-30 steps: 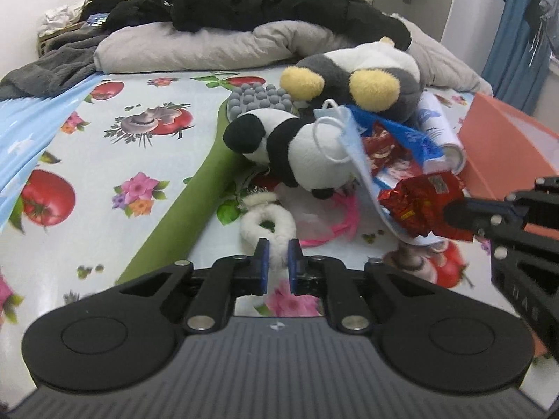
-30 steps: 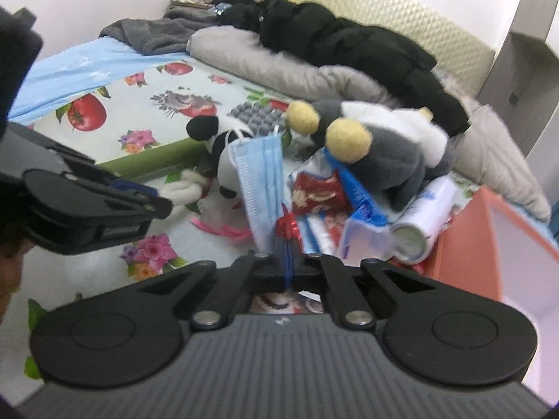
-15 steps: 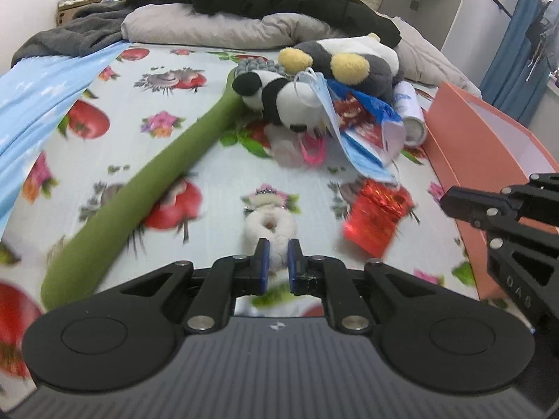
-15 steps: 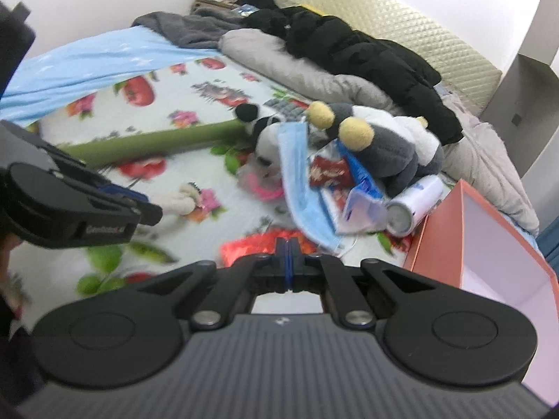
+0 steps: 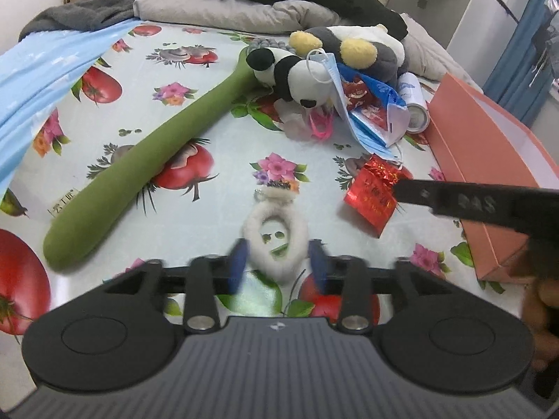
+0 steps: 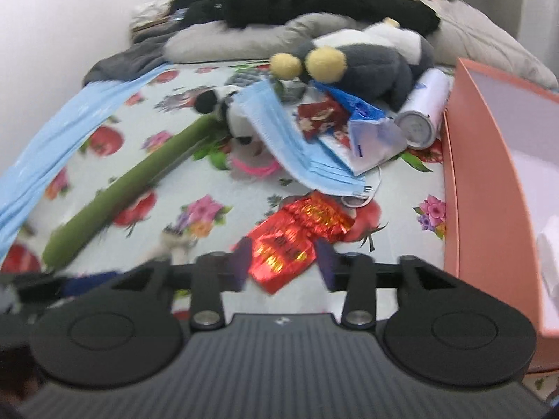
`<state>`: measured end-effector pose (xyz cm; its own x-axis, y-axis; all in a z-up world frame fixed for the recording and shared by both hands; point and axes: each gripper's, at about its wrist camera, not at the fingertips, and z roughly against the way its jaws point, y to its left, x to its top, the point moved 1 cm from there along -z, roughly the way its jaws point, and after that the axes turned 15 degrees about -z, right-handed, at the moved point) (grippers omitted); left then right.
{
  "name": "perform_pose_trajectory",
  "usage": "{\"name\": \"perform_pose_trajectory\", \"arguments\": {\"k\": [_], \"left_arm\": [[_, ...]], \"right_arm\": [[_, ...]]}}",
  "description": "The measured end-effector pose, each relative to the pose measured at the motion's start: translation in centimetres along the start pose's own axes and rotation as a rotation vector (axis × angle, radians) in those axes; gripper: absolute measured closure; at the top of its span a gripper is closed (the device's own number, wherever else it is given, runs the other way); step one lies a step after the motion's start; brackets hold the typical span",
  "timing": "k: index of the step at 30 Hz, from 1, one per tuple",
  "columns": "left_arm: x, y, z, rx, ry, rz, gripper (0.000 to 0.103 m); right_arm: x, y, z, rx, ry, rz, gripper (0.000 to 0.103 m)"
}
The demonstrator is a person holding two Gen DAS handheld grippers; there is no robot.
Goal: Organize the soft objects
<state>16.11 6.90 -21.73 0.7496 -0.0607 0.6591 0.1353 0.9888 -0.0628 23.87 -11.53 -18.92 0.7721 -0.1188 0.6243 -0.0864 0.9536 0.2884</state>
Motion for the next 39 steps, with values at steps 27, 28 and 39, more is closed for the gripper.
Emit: {"name": "perform_pose_trajectory", "arguments": {"k": [27, 28, 39], "left_arm": [[-0.2, 0.6, -1.1, -0.009, -0.009, 0.013, 0.05], [-0.2, 0.5, -1.1, -0.009, -0.008, 0.012, 0.05], [0.5, -0.5, -2.5, 0.011, 0.003, -0.046, 0.042]], "right_arm": [[0.7, -1.8, -5.4, -0.117, 0.021, -0.086, 0.039], [0.5, -1.8, -5.1, -0.109, 0.028, -0.068, 0.039], [-2.1, -1.5, -2.2, -0.027, 0.089, 0.094, 0.039]]}}
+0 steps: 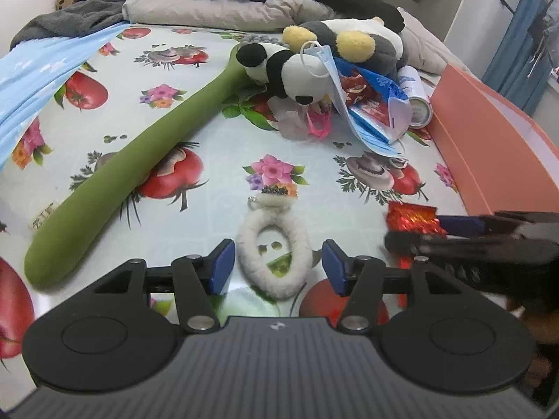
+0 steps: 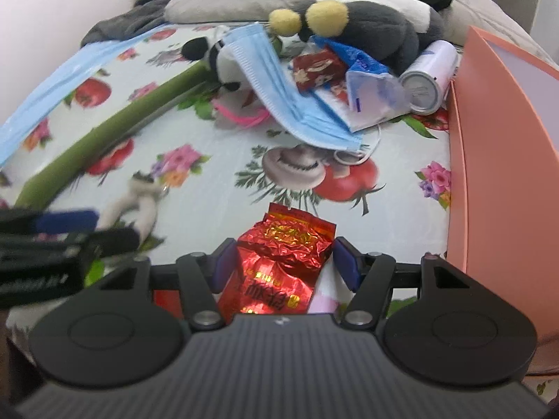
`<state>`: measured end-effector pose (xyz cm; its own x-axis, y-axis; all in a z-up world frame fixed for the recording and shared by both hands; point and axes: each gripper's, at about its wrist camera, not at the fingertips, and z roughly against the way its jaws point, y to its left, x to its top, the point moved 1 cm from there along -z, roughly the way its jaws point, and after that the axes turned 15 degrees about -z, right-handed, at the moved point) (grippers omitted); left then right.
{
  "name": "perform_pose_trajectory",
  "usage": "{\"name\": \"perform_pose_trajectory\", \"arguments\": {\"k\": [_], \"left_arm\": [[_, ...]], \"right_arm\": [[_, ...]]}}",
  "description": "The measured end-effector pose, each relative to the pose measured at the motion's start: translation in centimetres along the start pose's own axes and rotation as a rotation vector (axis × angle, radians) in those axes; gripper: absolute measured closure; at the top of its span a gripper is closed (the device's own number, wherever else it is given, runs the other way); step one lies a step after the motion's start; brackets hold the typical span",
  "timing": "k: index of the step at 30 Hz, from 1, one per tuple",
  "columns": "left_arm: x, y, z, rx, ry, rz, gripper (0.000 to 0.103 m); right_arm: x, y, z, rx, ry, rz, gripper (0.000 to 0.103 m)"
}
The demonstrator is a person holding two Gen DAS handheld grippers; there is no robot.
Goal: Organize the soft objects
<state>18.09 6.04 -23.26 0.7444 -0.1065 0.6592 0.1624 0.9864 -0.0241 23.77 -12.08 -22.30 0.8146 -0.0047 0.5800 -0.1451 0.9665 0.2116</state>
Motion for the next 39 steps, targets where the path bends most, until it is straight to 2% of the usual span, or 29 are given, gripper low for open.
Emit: {"name": "perform_pose_trajectory", "arguments": {"k": [6, 9, 11, 13, 14, 21, 28, 30, 31, 39], "left_arm": [[0.6, -0.7, -1.2, 0.031, 0.005, -0.06, 0.042], [0.7, -1.3, -1.5, 0.028, 0.007, -0.088, 0.046], [0.6, -1.6, -1.6, 0.027, 0.011, -0.096, 0.07], [0.6, -1.7, -1.6, 0.028, 0.017, -0.095, 0.083], [0.6, -1.7, -1.5, 0.022, 0.017, -0.087, 0.085], [0.5, -1.9, 0.0, 0.009, 0.003, -0.05, 0.089], [0.9, -2.7, 3.4, 0.018, -0.044, -0.057, 0.09], [1.1, -2.9, 4.4, 0.019, -0.055, -0.054, 0.093], [1.2, -3.0, 4.9, 0.019, -0.059, -0.051, 0.103], [1.6, -3.7, 7.3, 0.035, -0.093, -0.046, 0.103]], "right_arm": [[-0.9, 0.3, 0.4, 0.014, 0.01, 0.065, 0.039], [-1.1, 0.1, 0.6, 0.021, 0.014, 0.07, 0.039], [-1.0, 0.0, 0.8, 0.027, 0.015, 0.066, 0.039], [-1.1, -0.1, 1.1, 0.028, 0.015, 0.068, 0.039], [-1.2, -0.2, 1.2, 0.03, 0.016, 0.065, 0.039], [-1.8, -0.6, 2.9, 0.033, 0.009, 0.055, 0.04], [-1.5, -0.4, 5.8, 0.046, -0.037, 0.045, 0.04], [-1.3, -0.2, 6.6, 0.052, -0.051, 0.043, 0.04], [-1.2, -0.2, 7.1, 0.058, -0.056, 0.038, 0.04], [-0.6, 0.0, 9.7, 0.079, -0.104, 0.039, 0.04]]}}
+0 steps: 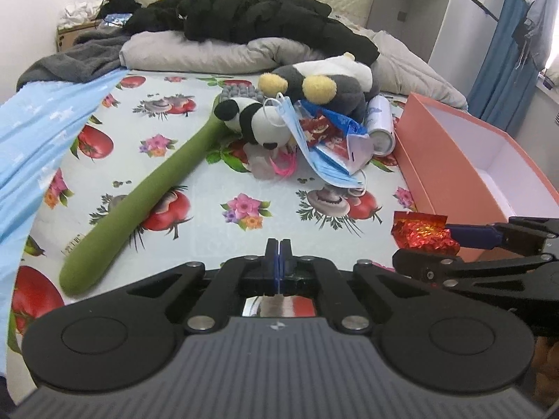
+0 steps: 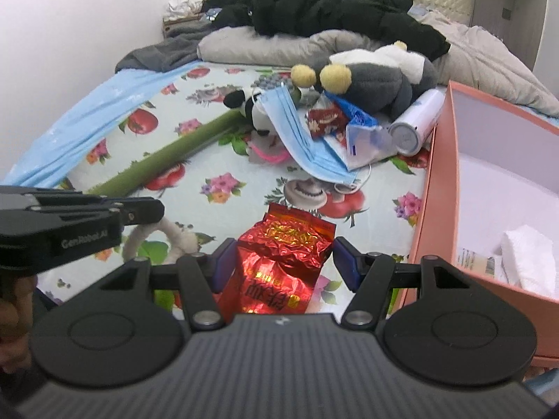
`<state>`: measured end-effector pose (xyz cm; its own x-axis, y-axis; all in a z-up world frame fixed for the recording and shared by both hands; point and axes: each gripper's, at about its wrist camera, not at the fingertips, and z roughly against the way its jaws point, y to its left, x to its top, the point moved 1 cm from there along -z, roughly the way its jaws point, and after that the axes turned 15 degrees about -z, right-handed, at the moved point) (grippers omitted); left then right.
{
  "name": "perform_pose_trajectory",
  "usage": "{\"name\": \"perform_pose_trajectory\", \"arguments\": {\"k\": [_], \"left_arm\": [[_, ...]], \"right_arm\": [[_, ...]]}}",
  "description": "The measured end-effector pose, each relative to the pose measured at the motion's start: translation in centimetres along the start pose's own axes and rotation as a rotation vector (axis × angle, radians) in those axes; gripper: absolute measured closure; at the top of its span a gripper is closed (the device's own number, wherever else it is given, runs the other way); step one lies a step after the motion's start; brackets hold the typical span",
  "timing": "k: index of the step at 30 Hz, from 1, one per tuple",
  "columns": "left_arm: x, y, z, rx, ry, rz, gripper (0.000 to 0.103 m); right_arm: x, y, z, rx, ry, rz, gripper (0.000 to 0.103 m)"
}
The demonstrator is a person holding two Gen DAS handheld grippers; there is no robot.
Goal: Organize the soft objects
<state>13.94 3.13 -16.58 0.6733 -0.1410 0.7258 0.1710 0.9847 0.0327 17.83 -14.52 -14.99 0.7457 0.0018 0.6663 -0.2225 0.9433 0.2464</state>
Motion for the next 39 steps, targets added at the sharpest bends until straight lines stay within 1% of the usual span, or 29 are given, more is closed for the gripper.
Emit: {"name": "perform_pose_trajectory", "arguments": {"k": [5, 10, 12, 13, 15, 16, 17, 19, 22, 24, 26, 29, 33, 34, 35, 36, 38, 39], "left_arm": [[-0.9, 0.5, 0.1, -0.029, 0.017, 0.032, 0.102], [-2.0, 0.6, -0.3, -0.016, 0.046, 0.02, 0.102], [-2.3, 0.8, -0.6, 0.001, 0.061, 0.022, 0.101], [-2.4, 1.0, -0.7, 0.004, 0.072, 0.024, 0.096], [-2.6, 1.5, -0.7, -0.002, 0.076, 0.036, 0.083], [-2.7, 1.6, -0.7, -0.003, 0.074, 0.039, 0.061], [-2.8, 1.7, -0.6, 0.003, 0.072, 0.035, 0.049], [-3.0, 1.5, -0.5, 0.009, 0.067, 0.013, 0.049], [-3.5, 1.0, -1.1, -0.017, 0.095, -0.035, 0.049], [-3.9, 0.6, -1.6, -0.015, 0.114, -0.058, 0.049], [-4.3, 0.1, -2.3, 0.006, 0.137, -0.097, 0.049], [-4.9, -0.8, -3.3, 0.034, 0.172, -0.184, 0.049], [-5.5, -1.6, -4.0, 0.069, 0.185, -0.265, 0.05], [-5.5, -1.7, -4.0, 0.072, 0.181, -0.268, 0.054], [-5.4, -1.6, -4.1, 0.067, 0.18, -0.26, 0.062], [-5.3, -1.5, -4.2, 0.068, 0.181, -0.253, 0.067], [-5.2, -1.2, -4.2, 0.079, 0.185, -0.243, 0.083], [-5.1, -1.1, -4.1, 0.08, 0.186, -0.231, 0.087]], "right_arm": [[-0.5, 0.1, 0.0, 0.002, 0.013, -0.002, 0.04], [-1.7, 0.0, -0.5, -0.002, 0.044, -0.009, 0.04], [-2.2, -0.2, -1.0, -0.003, 0.066, -0.02, 0.04], [-2.3, -0.2, -1.1, -0.001, 0.073, -0.026, 0.04], [-2.7, -0.3, -1.3, 0.001, 0.083, -0.033, 0.04], [-2.8, -0.3, -1.4, 0.0, 0.086, -0.033, 0.04], [-2.9, -0.4, -1.5, 0.001, 0.089, -0.033, 0.04], [-3.0, -0.5, -1.6, 0.003, 0.095, -0.035, 0.04], [-3.1, -0.7, -1.8, 0.005, 0.102, -0.038, 0.039], [-3.1, -0.8, -1.9, 0.005, 0.107, -0.041, 0.039], [-3.2, -1.0, -2.0, 0.003, 0.113, -0.041, 0.039], [-3.4, -1.2, -2.1, -0.001, 0.122, -0.039, 0.039], [-3.6, -1.6, -2.2, -0.008, 0.129, -0.04, 0.04], [-3.7, -1.7, -2.2, -0.009, 0.131, -0.04, 0.04], [-3.7, -1.7, -2.3, -0.01, 0.134, -0.04, 0.039], [-3.8, -1.8, -2.3, -0.012, 0.135, -0.042, 0.039], [-3.8, -1.9, -2.2, -0.012, 0.135, -0.045, 0.039], [-3.7, -1.9, -2.1, -0.01, 0.133, -0.045, 0.039]]}}
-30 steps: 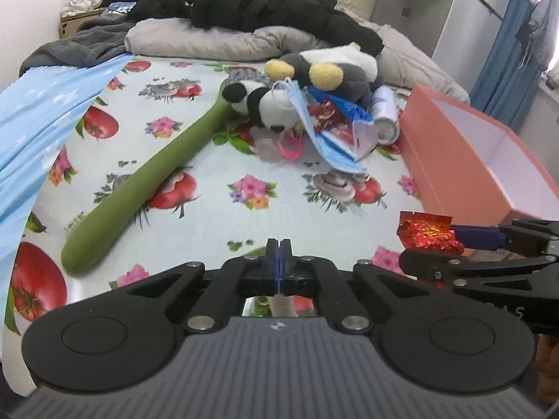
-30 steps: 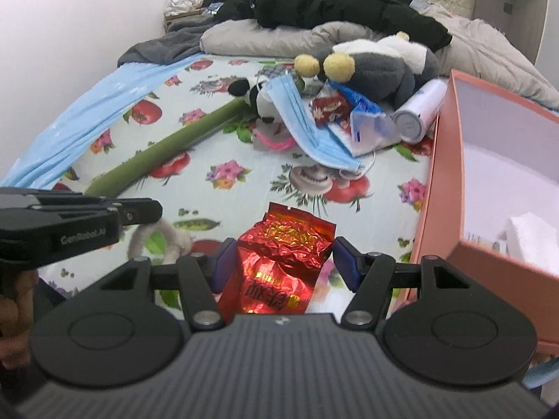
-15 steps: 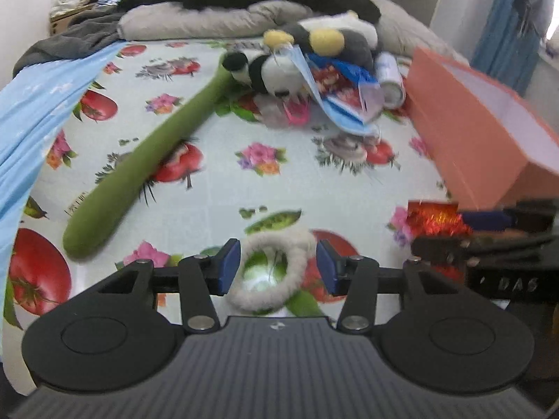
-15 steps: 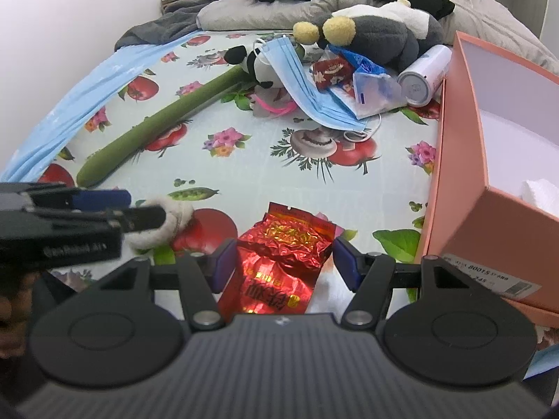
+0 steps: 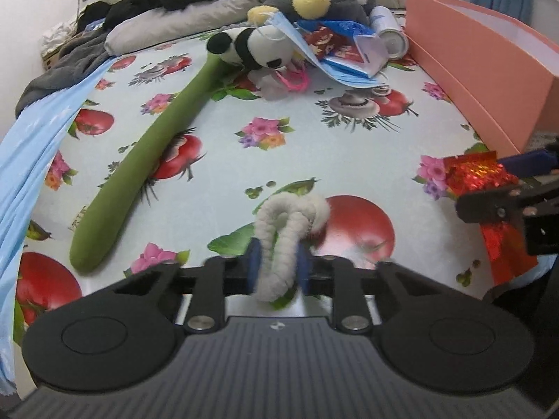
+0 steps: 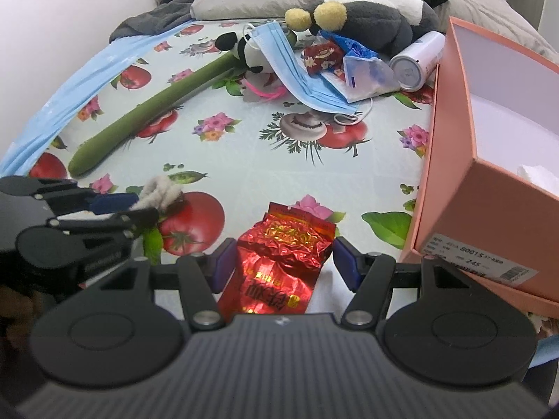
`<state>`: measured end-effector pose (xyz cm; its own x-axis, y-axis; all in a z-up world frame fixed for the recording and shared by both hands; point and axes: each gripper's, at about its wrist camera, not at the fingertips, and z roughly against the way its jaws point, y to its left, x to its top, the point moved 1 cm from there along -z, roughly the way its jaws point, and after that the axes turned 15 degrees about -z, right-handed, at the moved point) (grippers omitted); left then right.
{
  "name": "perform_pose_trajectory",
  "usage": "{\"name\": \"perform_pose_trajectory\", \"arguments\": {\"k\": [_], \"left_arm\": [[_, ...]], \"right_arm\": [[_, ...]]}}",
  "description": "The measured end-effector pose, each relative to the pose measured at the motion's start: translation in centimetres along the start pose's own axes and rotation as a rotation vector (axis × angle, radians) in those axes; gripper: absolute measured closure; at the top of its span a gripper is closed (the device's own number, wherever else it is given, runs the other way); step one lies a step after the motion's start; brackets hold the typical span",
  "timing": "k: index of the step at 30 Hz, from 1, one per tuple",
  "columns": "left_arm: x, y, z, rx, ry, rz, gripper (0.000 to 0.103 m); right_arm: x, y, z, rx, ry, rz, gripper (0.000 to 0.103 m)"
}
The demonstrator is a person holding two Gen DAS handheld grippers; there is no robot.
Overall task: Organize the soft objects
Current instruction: 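Lift the red packet and white ring and carry both tools over the pink box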
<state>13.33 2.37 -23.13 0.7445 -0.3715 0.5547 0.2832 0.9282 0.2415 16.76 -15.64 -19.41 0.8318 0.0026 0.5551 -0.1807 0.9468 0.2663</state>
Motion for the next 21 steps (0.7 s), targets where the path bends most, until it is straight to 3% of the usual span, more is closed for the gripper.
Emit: {"name": "perform_pose_trajectory", "arguments": {"k": [2, 8, 21], "left_arm": [[0.1, 0.5, 0.2, -0.018, 0.0, 0.035, 0.091], [0.8, 1.0, 2.2, -0.021, -0.047, 0.109, 0.093], [5.4, 1.7, 10.5, -0.011, -0.252, 0.172, 0.093]], "right_arm": [[0.1, 0.1, 0.3, 0.003, -0.007, 0.002, 0.04], [1.0, 0.5, 1.8, 0.021, -0.045, 0.013, 0.039], [4.8, 1.8, 8.8, 0.079, -0.229, 0.018, 0.04]]}}
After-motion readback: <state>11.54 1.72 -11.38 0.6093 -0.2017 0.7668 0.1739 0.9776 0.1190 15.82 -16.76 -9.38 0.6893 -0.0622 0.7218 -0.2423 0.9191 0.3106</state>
